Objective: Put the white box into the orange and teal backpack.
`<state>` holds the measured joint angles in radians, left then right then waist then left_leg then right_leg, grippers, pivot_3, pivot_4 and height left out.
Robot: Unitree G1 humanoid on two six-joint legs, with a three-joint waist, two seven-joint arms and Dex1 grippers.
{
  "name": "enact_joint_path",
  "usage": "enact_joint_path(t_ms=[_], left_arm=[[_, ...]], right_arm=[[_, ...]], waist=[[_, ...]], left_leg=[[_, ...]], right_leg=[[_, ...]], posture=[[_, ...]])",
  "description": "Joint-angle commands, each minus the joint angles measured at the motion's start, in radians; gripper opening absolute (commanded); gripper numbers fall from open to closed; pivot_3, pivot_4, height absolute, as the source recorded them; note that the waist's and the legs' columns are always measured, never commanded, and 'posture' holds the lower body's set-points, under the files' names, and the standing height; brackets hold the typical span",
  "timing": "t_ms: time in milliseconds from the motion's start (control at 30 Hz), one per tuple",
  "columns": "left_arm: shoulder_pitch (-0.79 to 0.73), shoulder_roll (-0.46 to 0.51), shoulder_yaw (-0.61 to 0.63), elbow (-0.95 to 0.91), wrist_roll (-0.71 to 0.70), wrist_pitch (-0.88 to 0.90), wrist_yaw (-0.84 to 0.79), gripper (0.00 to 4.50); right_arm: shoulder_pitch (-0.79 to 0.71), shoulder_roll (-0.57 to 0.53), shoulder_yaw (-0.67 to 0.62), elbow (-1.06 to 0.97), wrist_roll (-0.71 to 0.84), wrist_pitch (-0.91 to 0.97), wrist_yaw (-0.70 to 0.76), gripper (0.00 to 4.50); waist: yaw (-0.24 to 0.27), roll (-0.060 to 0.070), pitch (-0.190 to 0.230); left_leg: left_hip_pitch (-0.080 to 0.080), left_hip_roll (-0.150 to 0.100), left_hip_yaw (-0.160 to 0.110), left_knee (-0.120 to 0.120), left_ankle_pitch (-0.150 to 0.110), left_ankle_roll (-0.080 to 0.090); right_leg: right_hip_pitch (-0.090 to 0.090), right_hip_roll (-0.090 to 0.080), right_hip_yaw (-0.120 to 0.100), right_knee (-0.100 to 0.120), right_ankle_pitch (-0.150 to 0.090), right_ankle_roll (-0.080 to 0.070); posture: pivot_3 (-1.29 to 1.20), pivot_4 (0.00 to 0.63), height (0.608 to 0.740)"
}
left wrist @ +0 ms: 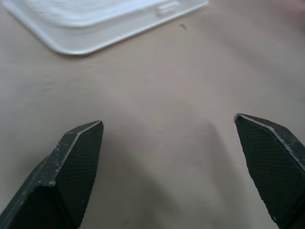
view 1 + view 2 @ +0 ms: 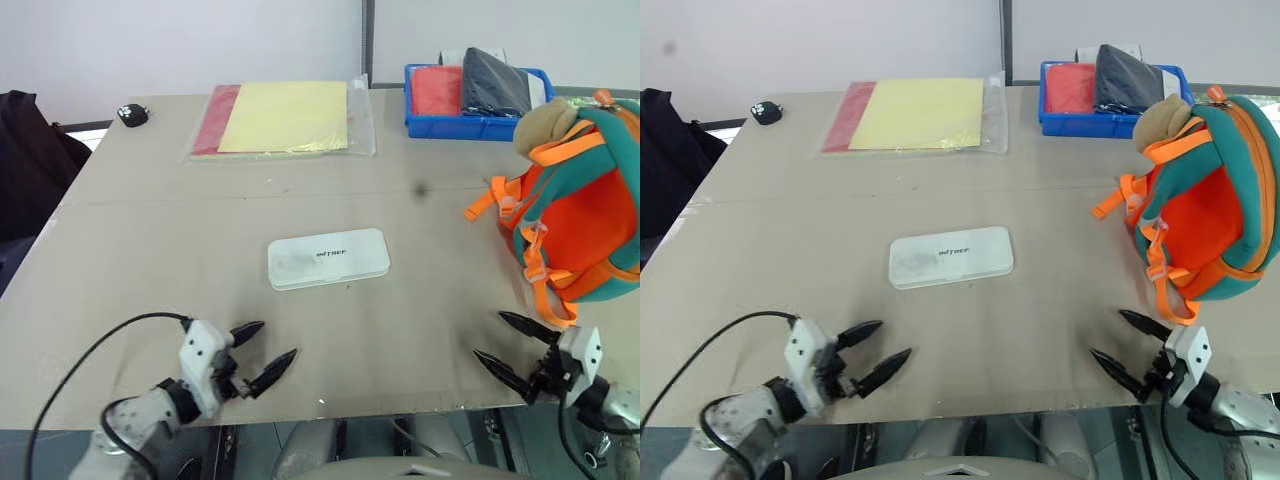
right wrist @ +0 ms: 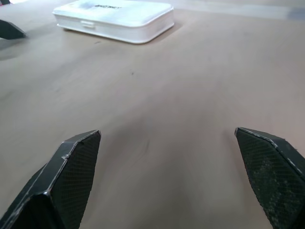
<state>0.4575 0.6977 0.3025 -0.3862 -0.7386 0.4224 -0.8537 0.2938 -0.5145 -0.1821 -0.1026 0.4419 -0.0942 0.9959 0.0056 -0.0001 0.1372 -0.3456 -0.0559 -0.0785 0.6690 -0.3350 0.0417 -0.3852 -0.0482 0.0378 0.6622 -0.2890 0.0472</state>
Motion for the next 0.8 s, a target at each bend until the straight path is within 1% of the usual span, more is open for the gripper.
enact_joint_path(t_ms=[33,100,167,233,333,400,467,567,700,800], left_arm=[[-0.146,0.141,0.185,0.164,-0.401,0.354,-0.06,4.5],[-0.249,0.189,0.17,0.253,-0.415,0.448,-0.05,4.5],[-0.384,0.216,0.15,0.372,-0.455,0.563,-0.039,4.5],[-0.529,0.227,0.107,0.496,-0.455,0.664,-0.032,4.5],[-0.69,0.234,0.021,0.64,-0.407,0.789,-0.066,4.5],[-0.774,0.227,-0.059,0.718,-0.337,0.814,-0.1,4.5],[-0.876,0.195,-0.12,0.828,-0.266,0.823,-0.109,4.5],[-0.973,0.161,-0.194,0.911,-0.194,0.847,-0.143,4.5],[-1.027,0.119,-0.305,0.916,-0.114,0.88,-0.201,4.5],[-1.044,0.096,-0.376,0.906,-0.065,0.891,-0.248,4.5]], right_arm=[[-0.167,0.005,0.06,-0.026,-0.098,0.09,-0.137,4.46],[-0.257,0.014,0.093,0.008,-0.153,0.091,-0.177,4.46],[-0.334,0.018,0.122,0.047,-0.199,0.085,-0.202,4.46],[-0.401,0.026,0.144,0.087,-0.234,0.097,-0.236,4.46],[-0.465,0.041,0.175,0.139,-0.281,0.087,-0.27,4.46],[-0.497,0.053,0.196,0.171,-0.312,0.075,-0.29,4.46],[-0.519,0.07,0.215,0.188,-0.33,0.07,-0.302,4.46],[-0.533,0.078,0.238,0.196,-0.358,0.059,-0.31,4.46],[-0.538,0.084,0.262,0.178,-0.385,0.061,-0.323,4.46],[-0.535,0.091,0.299,0.121,-0.398,0.078,-0.309,4.46]], waist=[[-0.005,0.001,0.001],[-0.01,0.002,0.001],[-0.01,0.002,0.001],[-0.011,-0.001,0.0],[-0.023,-0.002,0.0],[-0.031,-0.002,0.0],[-0.045,-0.002,0.0],[-0.049,-0.002,0.0],[-0.05,-0.001,-0.001],[-0.05,-0.001,-0.001]], left_leg=[[0.0,0.0,-0.001,0.0,0.0,-0.001],[-0.001,-0.001,-0.003,0.001,0.001,-0.002],[-0.001,-0.004,-0.005,0.001,0.002,-0.002],[-0.002,-0.005,-0.009,0.0,0.002,-0.002],[-0.008,-0.007,-0.011,0.001,0.003,-0.004],[-0.008,-0.008,-0.011,0.001,0.003,-0.005],[-0.008,-0.008,-0.011,0.001,0.004,-0.006],[-0.008,-0.008,-0.012,0.002,0.005,-0.008],[-0.008,-0.009,-0.013,0.002,0.005,-0.008],[-0.008,-0.009,-0.014,0.004,0.005,-0.008]], right_leg=[[-0.001,0.0,-0.001,0.001,0.001,-0.001],[-0.002,0.001,-0.003,0.001,0.002,-0.002],[-0.002,-0.001,-0.005,0.0,0.001,-0.002],[-0.003,-0.003,-0.01,0.0,0.001,-0.002],[-0.009,-0.004,-0.018,0.001,0.002,-0.002],[-0.009,-0.005,-0.019,0.002,0.002,-0.002],[-0.009,-0.005,-0.02,0.002,0.002,-0.002],[-0.01,-0.005,-0.022,0.003,0.002,-0.002],[-0.011,-0.006,-0.021,0.006,0.002,-0.002],[-0.011,-0.006,-0.021,0.007,0.002,-0.002]], posture=[[0.0,0.15,0.74],[0.0,0.15,0.74],[0.0,0.15,0.74],[0.0,0.15,0.74],[0.0,0.15,0.74],[0.0,0.15,0.74],[0.0,0.15,0.74],[0.0,0.15,0.74],[0.0,0.15,0.74],[0.0,0.15,0.74]])
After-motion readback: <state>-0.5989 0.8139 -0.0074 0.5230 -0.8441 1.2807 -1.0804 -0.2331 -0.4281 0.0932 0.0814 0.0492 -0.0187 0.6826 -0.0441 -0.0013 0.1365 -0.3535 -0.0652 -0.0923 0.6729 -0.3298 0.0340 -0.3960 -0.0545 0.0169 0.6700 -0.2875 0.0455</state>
